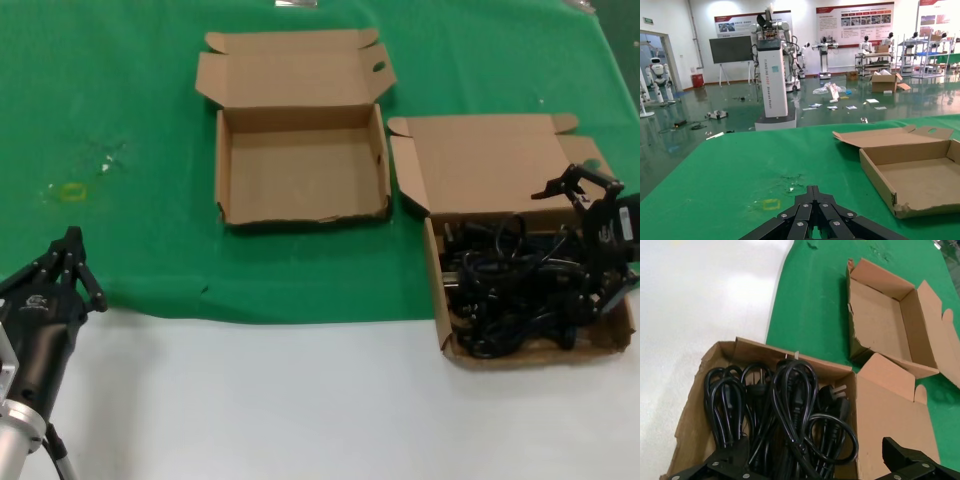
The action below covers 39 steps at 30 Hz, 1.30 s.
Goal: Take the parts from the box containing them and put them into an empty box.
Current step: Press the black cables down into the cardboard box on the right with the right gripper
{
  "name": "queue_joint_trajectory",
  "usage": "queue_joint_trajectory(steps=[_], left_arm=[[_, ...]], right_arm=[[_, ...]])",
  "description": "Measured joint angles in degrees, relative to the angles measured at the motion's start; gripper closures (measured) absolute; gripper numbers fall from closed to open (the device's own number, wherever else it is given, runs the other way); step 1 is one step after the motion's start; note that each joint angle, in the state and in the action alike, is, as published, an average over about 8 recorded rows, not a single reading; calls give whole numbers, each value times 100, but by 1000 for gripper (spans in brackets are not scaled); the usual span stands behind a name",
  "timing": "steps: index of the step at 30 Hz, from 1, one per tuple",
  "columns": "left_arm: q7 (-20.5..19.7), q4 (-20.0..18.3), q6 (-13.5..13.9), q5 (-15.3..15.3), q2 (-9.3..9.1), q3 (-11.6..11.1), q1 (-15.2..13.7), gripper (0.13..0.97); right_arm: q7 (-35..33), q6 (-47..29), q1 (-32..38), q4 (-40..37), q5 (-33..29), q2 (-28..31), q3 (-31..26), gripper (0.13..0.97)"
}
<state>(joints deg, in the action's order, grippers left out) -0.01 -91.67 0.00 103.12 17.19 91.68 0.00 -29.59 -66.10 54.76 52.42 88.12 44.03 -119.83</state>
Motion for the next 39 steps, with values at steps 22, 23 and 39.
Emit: queue_joint_trajectory(steps=[22,23,39], left_arm=[[0,0,0,0,0,0,0,953],[0,0,0,0,0,0,0,953],[-3,0,0,-2,0,0,0,953]], right_arm=[[-433,-56,241,-738,-238,-376,127,392],[-440,-57,241,-755,-246,-387,128,392],[-452,-58,131,-847,-385,-432,110,700]])
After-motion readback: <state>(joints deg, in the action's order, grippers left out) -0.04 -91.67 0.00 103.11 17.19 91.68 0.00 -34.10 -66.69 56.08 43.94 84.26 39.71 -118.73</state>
